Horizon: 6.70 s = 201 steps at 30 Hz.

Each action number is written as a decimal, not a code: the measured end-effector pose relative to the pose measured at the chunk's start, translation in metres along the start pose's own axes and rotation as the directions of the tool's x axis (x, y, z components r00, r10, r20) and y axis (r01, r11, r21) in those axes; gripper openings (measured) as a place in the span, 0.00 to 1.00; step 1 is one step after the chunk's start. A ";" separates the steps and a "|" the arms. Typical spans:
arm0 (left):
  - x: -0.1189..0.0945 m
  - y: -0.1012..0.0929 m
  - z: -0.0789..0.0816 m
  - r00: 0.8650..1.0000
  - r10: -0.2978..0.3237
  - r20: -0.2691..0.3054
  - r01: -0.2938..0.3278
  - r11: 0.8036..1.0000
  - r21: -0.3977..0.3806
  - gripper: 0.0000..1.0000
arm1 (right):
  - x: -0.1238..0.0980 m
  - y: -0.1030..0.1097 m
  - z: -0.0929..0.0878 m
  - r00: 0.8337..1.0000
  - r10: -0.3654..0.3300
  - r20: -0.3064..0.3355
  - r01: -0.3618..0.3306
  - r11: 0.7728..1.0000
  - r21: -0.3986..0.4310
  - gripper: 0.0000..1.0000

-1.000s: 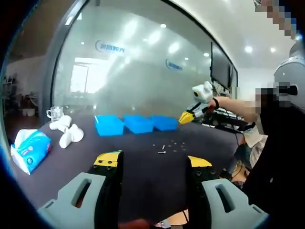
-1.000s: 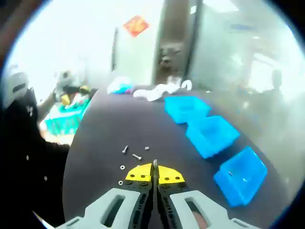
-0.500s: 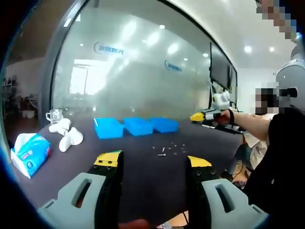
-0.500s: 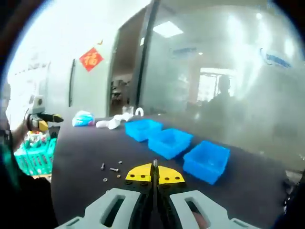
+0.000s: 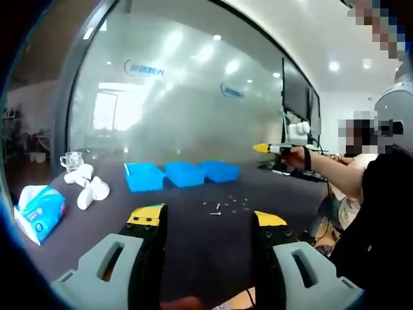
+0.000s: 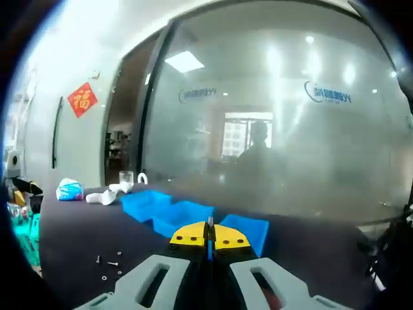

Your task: Sort the screws, nuts, and washers into the corresponding bins

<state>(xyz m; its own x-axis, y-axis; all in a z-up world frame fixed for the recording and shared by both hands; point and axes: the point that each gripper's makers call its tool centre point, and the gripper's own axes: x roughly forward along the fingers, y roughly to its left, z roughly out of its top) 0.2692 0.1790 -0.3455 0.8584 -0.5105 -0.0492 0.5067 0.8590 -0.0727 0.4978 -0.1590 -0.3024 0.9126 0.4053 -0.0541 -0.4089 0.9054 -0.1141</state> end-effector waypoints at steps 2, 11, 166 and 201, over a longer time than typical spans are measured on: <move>-0.001 -0.001 0.000 1.000 0.001 0.000 -0.001 1.000 0.001 0.50 | 0.012 -0.007 0.003 1.000 -0.017 0.001 0.017 1.000 0.001 0.00; -0.004 -0.001 0.004 1.000 0.014 0.011 -0.014 1.000 0.000 0.50 | 0.058 -0.011 0.012 0.998 -0.041 -0.044 0.041 0.999 -0.001 0.00; -0.016 0.007 -0.014 0.999 0.044 0.008 -0.043 0.998 -0.055 0.50 | 0.007 0.198 -0.073 0.531 0.567 -0.630 -0.845 0.408 -0.346 0.25; -0.014 0.004 -0.020 0.999 0.042 -0.024 -0.043 0.998 -0.049 0.50 | 0.024 0.233 -0.135 0.265 0.478 -0.837 -0.963 0.167 -0.210 0.12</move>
<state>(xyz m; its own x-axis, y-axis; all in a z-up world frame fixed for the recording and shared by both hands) 0.2571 0.1889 -0.3651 0.8770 -0.4745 -0.0758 0.4645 0.8775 -0.1190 0.4237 0.0444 -0.4637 0.0445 0.4343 -0.8997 -0.9481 -0.2656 -0.1750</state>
